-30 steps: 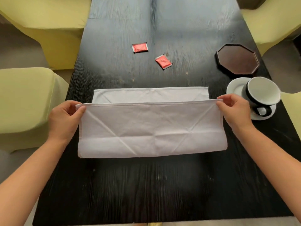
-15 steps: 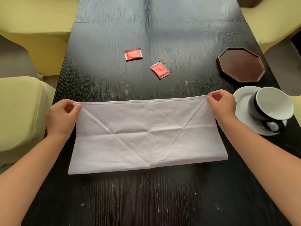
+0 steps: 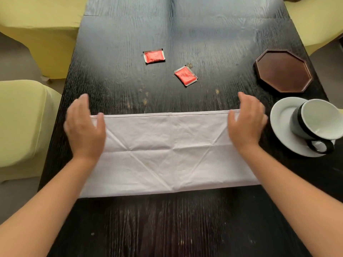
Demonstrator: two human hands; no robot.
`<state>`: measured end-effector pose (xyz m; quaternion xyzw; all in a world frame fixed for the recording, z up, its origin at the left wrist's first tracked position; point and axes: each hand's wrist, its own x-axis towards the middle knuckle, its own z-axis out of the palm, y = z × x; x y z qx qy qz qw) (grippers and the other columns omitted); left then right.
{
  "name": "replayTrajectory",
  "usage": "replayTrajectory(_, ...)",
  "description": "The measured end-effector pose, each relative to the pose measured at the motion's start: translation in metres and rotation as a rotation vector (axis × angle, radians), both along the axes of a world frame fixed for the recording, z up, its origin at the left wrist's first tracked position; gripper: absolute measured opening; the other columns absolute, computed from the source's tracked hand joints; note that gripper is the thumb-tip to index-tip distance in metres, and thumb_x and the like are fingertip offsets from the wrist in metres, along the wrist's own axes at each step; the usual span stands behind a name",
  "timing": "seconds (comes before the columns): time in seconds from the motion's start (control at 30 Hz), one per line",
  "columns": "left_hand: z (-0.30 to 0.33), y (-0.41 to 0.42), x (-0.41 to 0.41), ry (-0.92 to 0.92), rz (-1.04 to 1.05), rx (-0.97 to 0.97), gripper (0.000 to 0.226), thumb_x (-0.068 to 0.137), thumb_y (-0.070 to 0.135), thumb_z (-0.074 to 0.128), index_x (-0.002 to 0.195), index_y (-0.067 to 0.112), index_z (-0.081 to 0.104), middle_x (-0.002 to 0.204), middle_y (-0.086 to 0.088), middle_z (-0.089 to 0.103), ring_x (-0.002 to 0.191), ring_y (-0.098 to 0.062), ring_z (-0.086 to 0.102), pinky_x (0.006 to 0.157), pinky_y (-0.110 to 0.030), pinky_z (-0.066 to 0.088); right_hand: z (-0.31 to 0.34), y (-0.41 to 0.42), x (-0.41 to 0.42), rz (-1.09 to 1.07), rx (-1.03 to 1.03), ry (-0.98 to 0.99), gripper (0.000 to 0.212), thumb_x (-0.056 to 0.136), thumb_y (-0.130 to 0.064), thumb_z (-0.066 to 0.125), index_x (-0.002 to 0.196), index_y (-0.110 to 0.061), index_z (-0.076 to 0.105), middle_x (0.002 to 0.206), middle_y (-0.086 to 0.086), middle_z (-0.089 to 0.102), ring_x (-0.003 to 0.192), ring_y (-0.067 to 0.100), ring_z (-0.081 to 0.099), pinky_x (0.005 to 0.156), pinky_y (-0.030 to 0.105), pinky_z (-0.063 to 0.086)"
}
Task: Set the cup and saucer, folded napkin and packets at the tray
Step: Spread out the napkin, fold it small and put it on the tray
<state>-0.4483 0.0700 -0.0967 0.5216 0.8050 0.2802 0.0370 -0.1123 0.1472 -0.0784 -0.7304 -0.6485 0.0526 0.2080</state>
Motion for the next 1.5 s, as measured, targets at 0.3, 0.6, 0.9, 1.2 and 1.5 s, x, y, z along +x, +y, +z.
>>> replayTrajectory(0.3,-0.024,0.000,0.126,0.212,-0.502,-0.412,0.057,0.095,0.039,0.018,0.148,0.026,0.001,0.158,0.006,-0.003,0.144,-0.010,-0.008,0.114,-0.045,-0.008,-0.041,-0.057,-0.086,0.560,-0.293,-0.246,0.056,0.097,-0.031,0.027,0.148,-0.023,0.006,0.159,-0.006,0.003,0.145,0.012,-0.004,0.113,0.045,-0.011)
replayTrajectory(0.6,-0.031,-0.010,0.065,0.211,-0.452,-0.415,0.070,0.082,0.057,0.015,0.148,0.030,0.016,0.158,0.006,0.004,0.144,-0.010,-0.001,0.115,-0.044,0.004,-0.041,-0.030,-0.028,0.477,-0.295,-0.238,0.061,0.095,-0.037,0.031,0.148,-0.019,0.006,0.159,-0.005,0.002,0.145,0.009,-0.002,0.116,0.041,-0.003)
replayTrajectory(0.9,-0.025,-0.037,0.009,0.175,-0.209,-0.461,0.068,0.090,0.047,0.020,0.149,0.014,0.011,0.159,-0.007,0.004,0.146,-0.018,0.003,0.118,-0.046,0.002,-0.029,-0.022,0.031,0.234,-0.365,-0.353,0.064,0.096,-0.040,0.025,0.148,-0.009,0.003,0.159,0.004,-0.001,0.145,0.014,-0.003,0.118,0.045,-0.005)
replayTrajectory(1.2,-0.017,-0.081,0.146,0.145,-0.466,-0.365,0.056,0.092,0.036,0.015,0.146,0.028,0.002,0.156,0.005,-0.002,0.141,-0.013,-0.013,0.114,-0.042,-0.008,-0.025,-0.139,-0.069,0.491,-0.328,-0.197,0.057,0.096,-0.036,0.015,0.146,-0.019,-0.004,0.155,-0.006,-0.010,0.140,0.012,-0.019,0.114,0.042,-0.015)
replayTrajectory(1.5,-0.030,-0.087,0.138,0.184,-0.452,-0.416,0.057,0.088,0.048,0.012,0.142,0.038,0.001,0.153,0.008,-0.007,0.141,-0.011,-0.012,0.114,-0.040,-0.005,-0.039,-0.142,-0.055,0.505,-0.331,-0.256,0.059,0.091,-0.042,0.012,0.146,-0.021,0.001,0.151,-0.007,-0.007,0.140,0.011,-0.010,0.114,0.047,-0.002)
